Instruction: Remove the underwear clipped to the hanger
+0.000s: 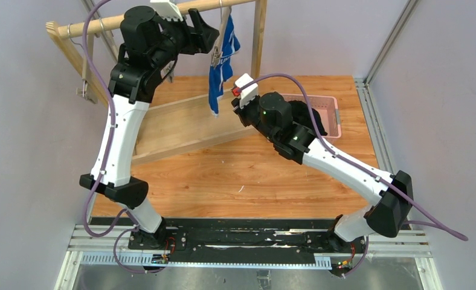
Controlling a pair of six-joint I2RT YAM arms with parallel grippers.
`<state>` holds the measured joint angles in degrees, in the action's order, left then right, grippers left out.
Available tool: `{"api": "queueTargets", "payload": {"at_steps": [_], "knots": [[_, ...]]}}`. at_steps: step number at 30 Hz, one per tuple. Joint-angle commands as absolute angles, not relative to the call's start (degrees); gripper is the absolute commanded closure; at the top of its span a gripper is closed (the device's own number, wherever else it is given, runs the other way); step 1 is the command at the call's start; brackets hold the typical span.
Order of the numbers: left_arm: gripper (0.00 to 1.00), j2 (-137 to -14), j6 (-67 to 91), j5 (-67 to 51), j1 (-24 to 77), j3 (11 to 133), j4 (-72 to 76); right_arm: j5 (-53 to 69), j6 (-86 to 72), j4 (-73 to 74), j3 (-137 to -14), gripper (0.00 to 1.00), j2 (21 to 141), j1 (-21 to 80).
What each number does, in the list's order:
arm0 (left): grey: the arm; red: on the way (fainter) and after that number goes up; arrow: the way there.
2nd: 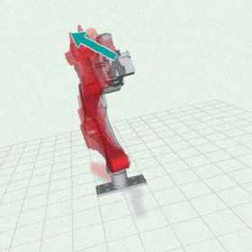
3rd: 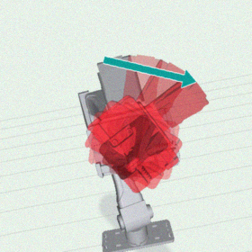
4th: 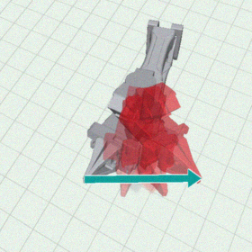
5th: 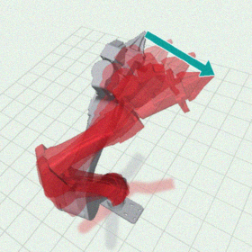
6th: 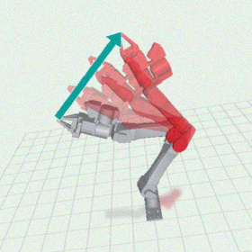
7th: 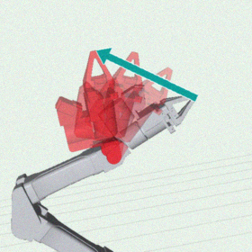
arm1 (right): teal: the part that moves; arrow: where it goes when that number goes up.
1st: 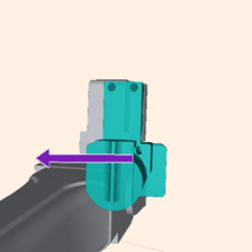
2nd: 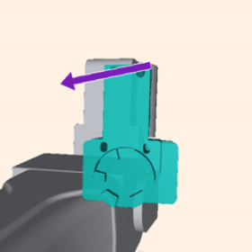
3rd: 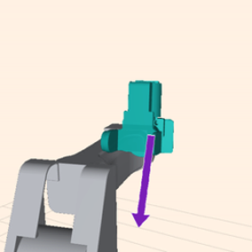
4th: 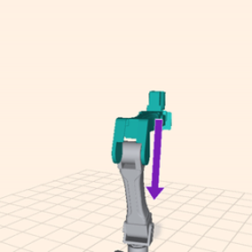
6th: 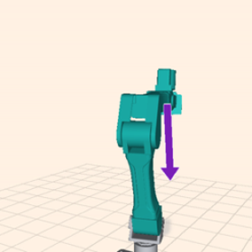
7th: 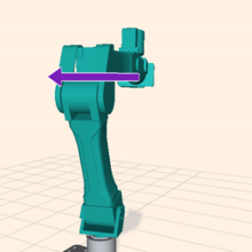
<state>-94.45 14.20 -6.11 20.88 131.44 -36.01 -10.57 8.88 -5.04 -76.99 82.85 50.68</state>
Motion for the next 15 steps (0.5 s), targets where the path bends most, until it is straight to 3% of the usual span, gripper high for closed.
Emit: {"api": "queueTargets", "payload": {"at_steps": [1,9,11,14,15], "knots": [[0.27,-97.9,11.5,-6.1,22.1,134.3,-34.3,-11.9,9.8,-5.1,-77.8,0.77,83.2,52.0],[0.38,-100.8,4.1,-2.5,24.1,137.9,-36.8,-12.3,10.5,-5.6,-75.2,0.77,82.2,52.5],[0.45,-100.8,2.9,-1.8,24.1,137.5,-37.0,-12.4,10.5,-6.2,-74.0,0.76,81.6,52.6],[0.7,-101.1,2.4,-0.6,24.1,137.2,-36.9,-12.4,10.5,-6.3,-73.0,0.76,81.0,52.7],[0.73,-101.2,2.4,-0.5,24.2,137.2,-36.8,-12.3,10.6,-6.3,-72.8,0.76,80.9,52.7]]}}
